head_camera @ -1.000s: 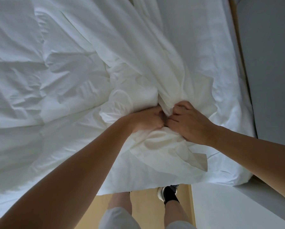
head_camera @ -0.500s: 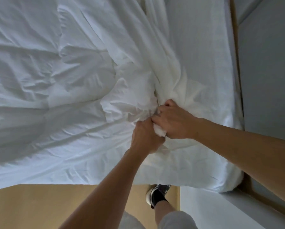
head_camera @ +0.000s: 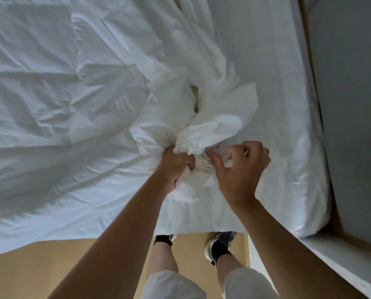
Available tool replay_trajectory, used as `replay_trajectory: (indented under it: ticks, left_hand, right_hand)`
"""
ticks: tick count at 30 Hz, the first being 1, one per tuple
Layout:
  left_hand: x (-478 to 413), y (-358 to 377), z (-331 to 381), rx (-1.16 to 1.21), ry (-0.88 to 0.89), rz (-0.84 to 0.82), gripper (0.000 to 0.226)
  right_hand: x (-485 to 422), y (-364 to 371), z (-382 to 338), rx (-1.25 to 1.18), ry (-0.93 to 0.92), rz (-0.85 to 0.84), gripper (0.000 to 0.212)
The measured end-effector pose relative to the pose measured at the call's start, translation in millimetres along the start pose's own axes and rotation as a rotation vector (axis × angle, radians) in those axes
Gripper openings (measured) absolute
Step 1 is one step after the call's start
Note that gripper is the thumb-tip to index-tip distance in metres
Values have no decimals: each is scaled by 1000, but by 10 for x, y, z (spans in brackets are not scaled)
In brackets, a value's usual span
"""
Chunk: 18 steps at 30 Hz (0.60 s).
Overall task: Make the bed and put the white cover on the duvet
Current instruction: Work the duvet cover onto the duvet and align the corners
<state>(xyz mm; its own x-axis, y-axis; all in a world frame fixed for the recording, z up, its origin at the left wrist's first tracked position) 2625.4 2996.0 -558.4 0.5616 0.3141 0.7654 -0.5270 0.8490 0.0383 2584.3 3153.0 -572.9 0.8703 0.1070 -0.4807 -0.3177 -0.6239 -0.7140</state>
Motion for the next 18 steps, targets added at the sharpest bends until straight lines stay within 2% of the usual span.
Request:
replay_trajectory:
  ticks: [3, 5, 7, 9, 11, 13, 15, 18]
  left_hand:
    - [-78, -41, 27, 46, -101, 5, 39]
    - [-116, -65, 45, 71, -168, 10, 54]
    - [-145, -98, 52, 95, -218, 13, 67]
    - [-150, -128, 67, 117, -237, 13, 61]
    - [-136, -135, 127, 75, -247, 72, 52]
    - [-148, -113, 181, 16, -231, 89, 64]
    - [-174, -94, 192, -7, -212, 76, 72]
    - [-186, -98, 181, -8, -216, 64, 67]
  right_hand:
    - [-78, 88, -114, -238, 148, -310, 23]
    - [-211, 131, -117, -291, 177, -446, 14]
    - [-352, 137, -68, -301, 232, -608, 20]
    - [-396, 107, 6, -236, 278, -774, 25]
    - [-353, 59, 46, -183, 295, -796, 21]
    - [-305, 22, 19, -195, 341, -733, 13]
    - [-304, 35, -30, -231, 410, -739, 9]
    - [-349, 96, -65, -270, 525, -845, 26]
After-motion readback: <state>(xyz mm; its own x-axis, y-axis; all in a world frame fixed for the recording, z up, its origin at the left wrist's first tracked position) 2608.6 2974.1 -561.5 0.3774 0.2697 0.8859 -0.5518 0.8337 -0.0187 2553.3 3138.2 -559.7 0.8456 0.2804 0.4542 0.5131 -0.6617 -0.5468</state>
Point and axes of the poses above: each hand's wrist, its own x-axis away from the middle knuckle, its own y-axis out of the palm, z = x × y, the point moved 1 cm from there along -x, towards the middle knuckle, and after that the axes turned 6 degrees about z, right-handed, at the moved point
